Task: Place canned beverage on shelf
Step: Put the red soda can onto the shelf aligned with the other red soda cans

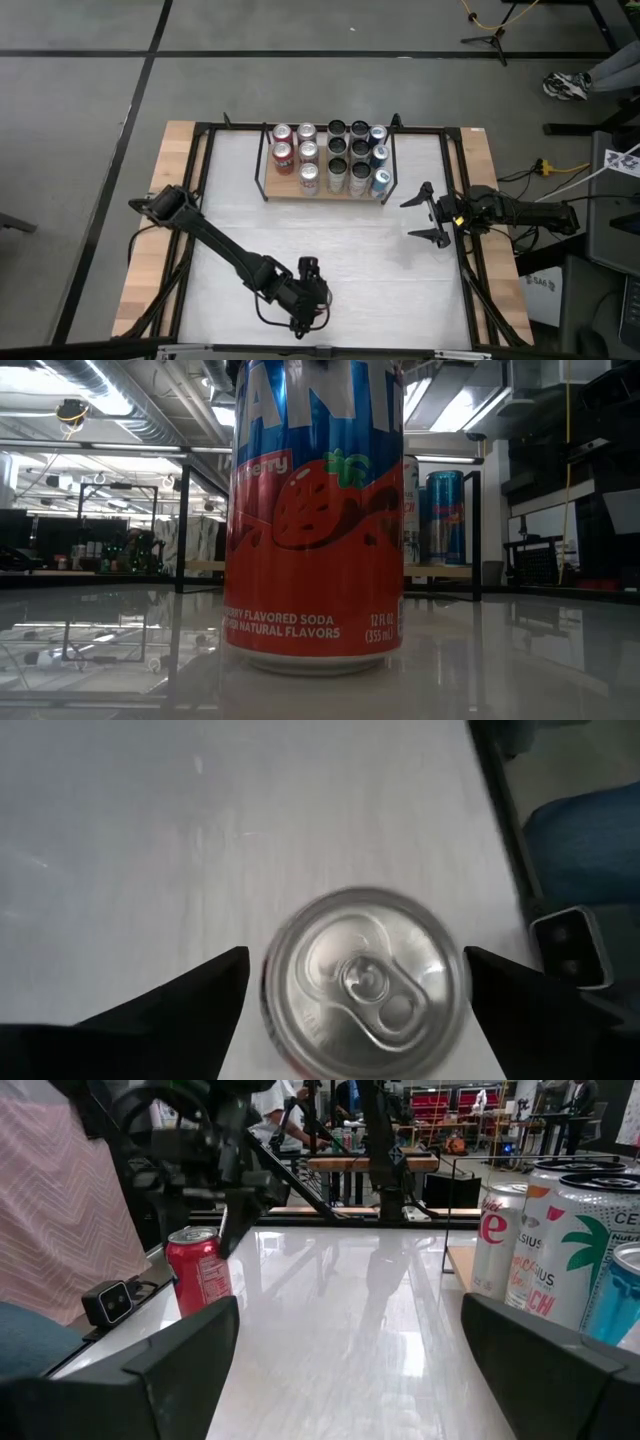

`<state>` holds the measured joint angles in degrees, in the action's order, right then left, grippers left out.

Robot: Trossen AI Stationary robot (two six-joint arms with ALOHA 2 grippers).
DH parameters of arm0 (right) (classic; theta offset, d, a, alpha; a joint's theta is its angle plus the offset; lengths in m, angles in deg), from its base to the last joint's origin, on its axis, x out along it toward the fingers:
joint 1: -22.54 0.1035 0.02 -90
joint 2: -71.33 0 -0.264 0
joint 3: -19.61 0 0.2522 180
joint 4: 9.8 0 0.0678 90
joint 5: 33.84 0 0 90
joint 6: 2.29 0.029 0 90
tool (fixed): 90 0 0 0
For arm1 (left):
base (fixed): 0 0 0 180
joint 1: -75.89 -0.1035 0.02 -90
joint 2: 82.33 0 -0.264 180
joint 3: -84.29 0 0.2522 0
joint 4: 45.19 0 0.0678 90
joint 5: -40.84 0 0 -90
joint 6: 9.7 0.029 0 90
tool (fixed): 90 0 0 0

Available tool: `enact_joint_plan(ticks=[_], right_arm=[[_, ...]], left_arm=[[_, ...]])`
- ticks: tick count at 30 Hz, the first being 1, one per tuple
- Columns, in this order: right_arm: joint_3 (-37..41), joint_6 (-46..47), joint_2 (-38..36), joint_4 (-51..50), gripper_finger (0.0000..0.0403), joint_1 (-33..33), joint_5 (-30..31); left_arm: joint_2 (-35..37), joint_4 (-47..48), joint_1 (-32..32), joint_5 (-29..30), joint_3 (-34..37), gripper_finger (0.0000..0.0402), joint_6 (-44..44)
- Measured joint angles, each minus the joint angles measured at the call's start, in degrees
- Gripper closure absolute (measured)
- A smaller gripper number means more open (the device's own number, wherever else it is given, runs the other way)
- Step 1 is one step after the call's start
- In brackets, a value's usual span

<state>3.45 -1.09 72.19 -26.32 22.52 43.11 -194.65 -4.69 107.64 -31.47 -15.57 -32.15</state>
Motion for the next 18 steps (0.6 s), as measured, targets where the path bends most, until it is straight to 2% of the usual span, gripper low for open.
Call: enact_joint_plan(ticks=[4, 18], right_arm=[[0.0, 0.0, 0.0, 0.0, 0.0024, 0.0, 0.0], [0.0, 0.0, 0.0, 0.0, 0.0024, 0.0, 0.0]], left_arm=[[-2.0, -0.6, 0.0, -1.1, 0.0, 0.0045, 0.0], [-1.4, -0.7, 0.1, -0.6, 0.0, 0.0045, 0.0]])
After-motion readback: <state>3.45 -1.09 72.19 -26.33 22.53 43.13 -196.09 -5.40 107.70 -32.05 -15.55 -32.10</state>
